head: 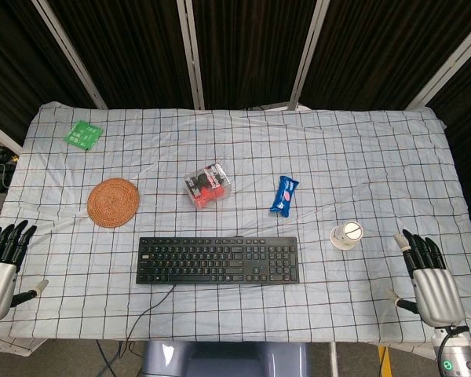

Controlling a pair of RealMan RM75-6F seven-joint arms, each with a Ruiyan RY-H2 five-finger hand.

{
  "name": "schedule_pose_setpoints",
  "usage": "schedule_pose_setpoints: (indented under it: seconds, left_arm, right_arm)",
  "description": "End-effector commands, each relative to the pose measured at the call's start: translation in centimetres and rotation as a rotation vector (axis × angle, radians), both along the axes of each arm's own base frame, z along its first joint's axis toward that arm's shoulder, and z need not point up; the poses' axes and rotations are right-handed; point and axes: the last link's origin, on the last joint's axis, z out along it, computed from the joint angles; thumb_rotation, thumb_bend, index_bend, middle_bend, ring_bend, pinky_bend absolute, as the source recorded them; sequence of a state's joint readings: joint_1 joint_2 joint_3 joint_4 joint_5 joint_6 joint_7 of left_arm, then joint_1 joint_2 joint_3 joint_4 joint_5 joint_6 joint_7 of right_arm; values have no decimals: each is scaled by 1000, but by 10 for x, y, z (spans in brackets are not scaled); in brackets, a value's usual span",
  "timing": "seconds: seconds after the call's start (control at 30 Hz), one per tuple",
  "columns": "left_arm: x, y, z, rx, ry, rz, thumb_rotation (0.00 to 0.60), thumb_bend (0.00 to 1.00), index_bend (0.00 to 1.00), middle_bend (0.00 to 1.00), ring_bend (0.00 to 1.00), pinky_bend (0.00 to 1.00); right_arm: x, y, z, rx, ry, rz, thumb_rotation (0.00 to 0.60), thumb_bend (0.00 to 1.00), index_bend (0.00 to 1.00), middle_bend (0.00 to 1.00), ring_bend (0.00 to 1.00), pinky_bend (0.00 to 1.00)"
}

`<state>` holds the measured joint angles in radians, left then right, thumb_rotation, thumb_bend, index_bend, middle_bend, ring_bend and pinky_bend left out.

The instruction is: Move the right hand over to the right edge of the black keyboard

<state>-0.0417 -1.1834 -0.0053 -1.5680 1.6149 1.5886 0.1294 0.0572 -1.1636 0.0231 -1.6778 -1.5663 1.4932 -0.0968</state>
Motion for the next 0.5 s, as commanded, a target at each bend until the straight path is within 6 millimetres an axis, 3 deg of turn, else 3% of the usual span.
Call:
schedule_pose_setpoints:
  seconds: [0.03, 0.5]
  left_arm:
    - [0, 0, 0, 0, 1, -1, 600, 71, 0, 0, 0, 0]
    - [2, -2, 1, 5, -1, -13, 600, 69, 0, 0, 0, 0]
  right_arm:
    - [0, 0, 0, -1, 1, 1, 600, 141, 0, 0, 0, 0]
    - [1, 2, 1, -3, 9, 2, 600, 142, 0, 0, 0, 0]
